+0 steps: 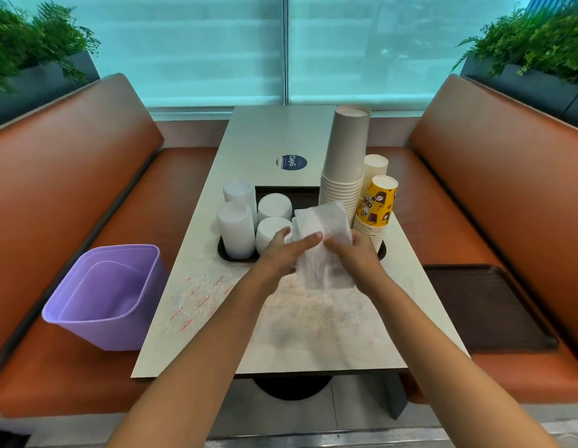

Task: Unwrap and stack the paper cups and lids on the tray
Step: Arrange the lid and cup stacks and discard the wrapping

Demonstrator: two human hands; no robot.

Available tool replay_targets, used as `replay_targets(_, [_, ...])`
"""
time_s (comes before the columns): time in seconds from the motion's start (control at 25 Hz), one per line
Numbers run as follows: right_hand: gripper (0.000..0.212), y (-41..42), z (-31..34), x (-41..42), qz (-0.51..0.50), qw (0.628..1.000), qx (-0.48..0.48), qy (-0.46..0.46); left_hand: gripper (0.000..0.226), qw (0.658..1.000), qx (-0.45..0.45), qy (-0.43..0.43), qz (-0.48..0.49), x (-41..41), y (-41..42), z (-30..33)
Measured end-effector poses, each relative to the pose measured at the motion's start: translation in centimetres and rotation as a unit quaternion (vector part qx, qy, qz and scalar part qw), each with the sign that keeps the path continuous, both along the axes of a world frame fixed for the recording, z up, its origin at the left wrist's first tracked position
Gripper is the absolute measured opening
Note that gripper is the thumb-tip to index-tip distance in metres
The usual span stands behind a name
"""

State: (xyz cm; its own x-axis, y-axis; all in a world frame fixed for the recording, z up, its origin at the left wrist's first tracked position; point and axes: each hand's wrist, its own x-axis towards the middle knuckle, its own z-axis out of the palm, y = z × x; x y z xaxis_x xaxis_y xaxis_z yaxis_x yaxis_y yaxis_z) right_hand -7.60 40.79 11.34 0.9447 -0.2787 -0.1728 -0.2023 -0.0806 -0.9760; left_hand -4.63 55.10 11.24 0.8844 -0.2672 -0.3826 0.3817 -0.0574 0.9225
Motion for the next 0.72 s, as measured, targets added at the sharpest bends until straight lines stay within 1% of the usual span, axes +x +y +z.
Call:
replay_targets(0.08, [0.030,-0.1,-0.5,-0.1,0.003,1.000,-0.009,0.017,0.071,1.000,-0.024,-0.008,0.000,0.0,-0.5,-0.3])
replay_targets(0.12, [0.031,-0.2,-0.7,-0.2,0.005,1.000,-0.006,0.026,0.055,1.000,-0.010,-0.022,0.018,-0.1,-0.9,-0.3])
replay_targets(0.16, [0.031,-0.4,-0.8,-0.3,0.009,0.999,0.007,0.035,0.046,0.999,0.006,-0.034,0.035,-0.1,-1.2,-0.3])
replay_targets(0.24, [0.033,-0.9,-1.1,-0.4,0.020,0.998,0.041,0.043,0.043,0.997,0.025,-0.047,0.055,-0.2,-1.5,-0.3])
replay_targets(0.32, [0.035,-1.1,-1.4,-0.3,0.008,0.998,0.054,0.042,0.045,0.998,-0.001,-0.034,0.049,-0.3,-1.7,-0.2])
replay_targets(0.44, [0.032,-1.3,-1.5,-0.1,-0.047,0.996,0.068,0.016,0.038,0.996,-0.070,0.038,0.027,-0.4,-1.9,0.1])
replay_targets(0.52, [0.030,-1.4,-1.6,-0.1,-0.045,0.995,0.089,-0.001,0.031,0.994,-0.075,0.079,0.013,-0.7,-2.1,0.5])
replay_targets(0.6, [0.027,-1.8,-1.4,-0.1,-0.025,0.994,0.106,-0.013,0.032,0.996,-0.069,0.058,0.009,-0.6,-2.2,0.2])
replay_targets(0.68, [0.029,-2.2,-1.1,-0.3,-0.016,0.986,0.166,-0.027,0.040,0.993,-0.096,0.057,0.023,-0.3,-2.3,0.1])
replay_targets(0.72, [0.035,-2.4,-0.9,-0.3,-0.017,0.976,0.216,-0.030,0.040,0.990,-0.120,0.072,0.030,-0.3,-2.2,0.2])
